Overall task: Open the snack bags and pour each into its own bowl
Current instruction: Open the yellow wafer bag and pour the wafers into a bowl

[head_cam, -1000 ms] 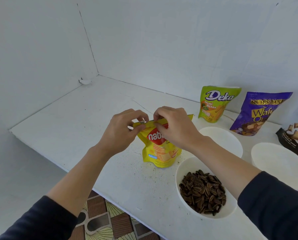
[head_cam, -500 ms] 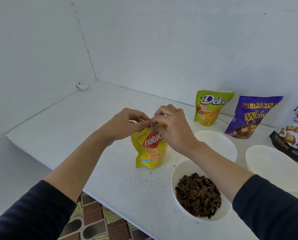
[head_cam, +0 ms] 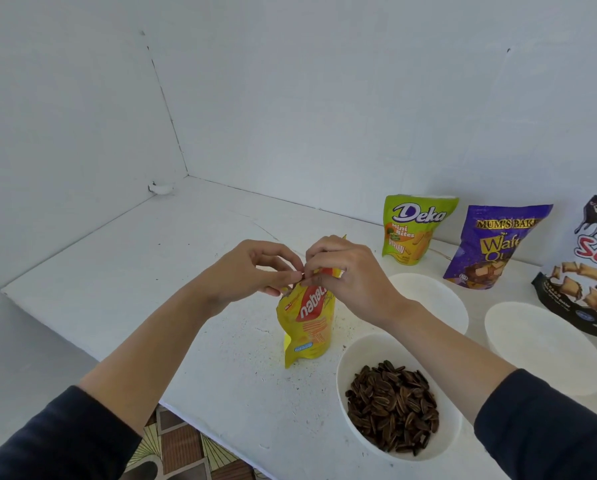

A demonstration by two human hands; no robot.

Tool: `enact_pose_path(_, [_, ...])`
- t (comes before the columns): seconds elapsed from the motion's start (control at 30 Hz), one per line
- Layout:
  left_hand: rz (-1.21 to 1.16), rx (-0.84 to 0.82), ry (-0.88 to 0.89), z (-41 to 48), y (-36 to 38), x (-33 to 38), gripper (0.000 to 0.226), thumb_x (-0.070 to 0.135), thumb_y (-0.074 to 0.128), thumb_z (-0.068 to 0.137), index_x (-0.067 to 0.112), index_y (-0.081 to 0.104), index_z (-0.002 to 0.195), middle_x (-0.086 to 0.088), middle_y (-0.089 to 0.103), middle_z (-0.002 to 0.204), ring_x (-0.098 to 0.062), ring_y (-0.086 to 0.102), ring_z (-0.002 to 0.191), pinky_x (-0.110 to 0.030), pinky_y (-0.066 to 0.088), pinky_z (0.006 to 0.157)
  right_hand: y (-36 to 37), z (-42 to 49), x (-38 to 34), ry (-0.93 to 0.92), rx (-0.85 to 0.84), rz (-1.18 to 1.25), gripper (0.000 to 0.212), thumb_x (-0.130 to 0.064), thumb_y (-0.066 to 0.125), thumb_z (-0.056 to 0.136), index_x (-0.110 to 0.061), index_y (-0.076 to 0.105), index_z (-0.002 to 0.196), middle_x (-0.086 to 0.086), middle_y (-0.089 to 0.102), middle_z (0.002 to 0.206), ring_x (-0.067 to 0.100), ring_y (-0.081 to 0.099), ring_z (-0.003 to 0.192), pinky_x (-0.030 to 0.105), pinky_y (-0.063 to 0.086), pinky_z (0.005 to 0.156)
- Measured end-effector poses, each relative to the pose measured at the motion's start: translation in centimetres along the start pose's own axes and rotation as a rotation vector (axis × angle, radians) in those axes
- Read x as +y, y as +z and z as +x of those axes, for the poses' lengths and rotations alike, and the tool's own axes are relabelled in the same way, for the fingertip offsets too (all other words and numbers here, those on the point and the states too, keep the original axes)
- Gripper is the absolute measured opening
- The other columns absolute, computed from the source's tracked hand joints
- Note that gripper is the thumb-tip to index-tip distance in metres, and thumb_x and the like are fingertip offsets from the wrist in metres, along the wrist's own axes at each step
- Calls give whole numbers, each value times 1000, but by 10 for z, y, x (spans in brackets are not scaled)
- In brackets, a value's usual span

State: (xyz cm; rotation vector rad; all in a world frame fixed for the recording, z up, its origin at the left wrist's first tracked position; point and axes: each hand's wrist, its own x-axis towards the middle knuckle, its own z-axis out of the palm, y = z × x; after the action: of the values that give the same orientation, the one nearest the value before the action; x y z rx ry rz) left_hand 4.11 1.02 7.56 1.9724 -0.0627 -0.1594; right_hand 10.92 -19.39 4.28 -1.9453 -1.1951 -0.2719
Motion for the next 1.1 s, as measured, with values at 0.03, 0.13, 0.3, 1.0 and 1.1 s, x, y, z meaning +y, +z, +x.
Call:
enact_pose_path(0.03, [4,6,22,0,1,-1,10,17,76,90,17,77,100,-10,76,97,-26,73,91,-45,60,91,0,-1,0,1,1,7,7,-2,75,81,-9,74,78,-2,64,89,7,57,84,18,44,73])
enact_pose_path(0.13, [33,25,85,0,4,-2,8,14,74,91,17,77,98,-6,76,94,-26,74,87,-41,60,87,-2,-2,1,25,7,60,8,0,77,80,-7,74,78,0,63,89,8,58,82,23,48,71])
enact_pose_path(0.3, [80,-48,189,-2,8,-9,10,3,66,96,7,75,100,-1,75,92,-18,71,83,-28,56,83,-8,-7,0,85,3,147,7,-3,81,77,-7,76,77,-1,62,88,11,59,83,19,48,72])
enact_pose_path(1.0, [822,-212,688,8,12,13,22,10,60,100,23,71,115,11,64,104,-10,59,73,-28,52,63,-32,-14,6,72,-162,123,6,-13,81,79,-13,77,84,-2,64,96,16,58,93,33,48,80])
enact_pose_path(1.1, [815,-183,673,2,8,4,19,15,53,103,22,68,112,9,61,103,-11,57,69,-32,52,62,-35,-16,6,78,-183,106,7,-15,82,79,-11,76,82,-4,67,95,19,56,95,32,46,82])
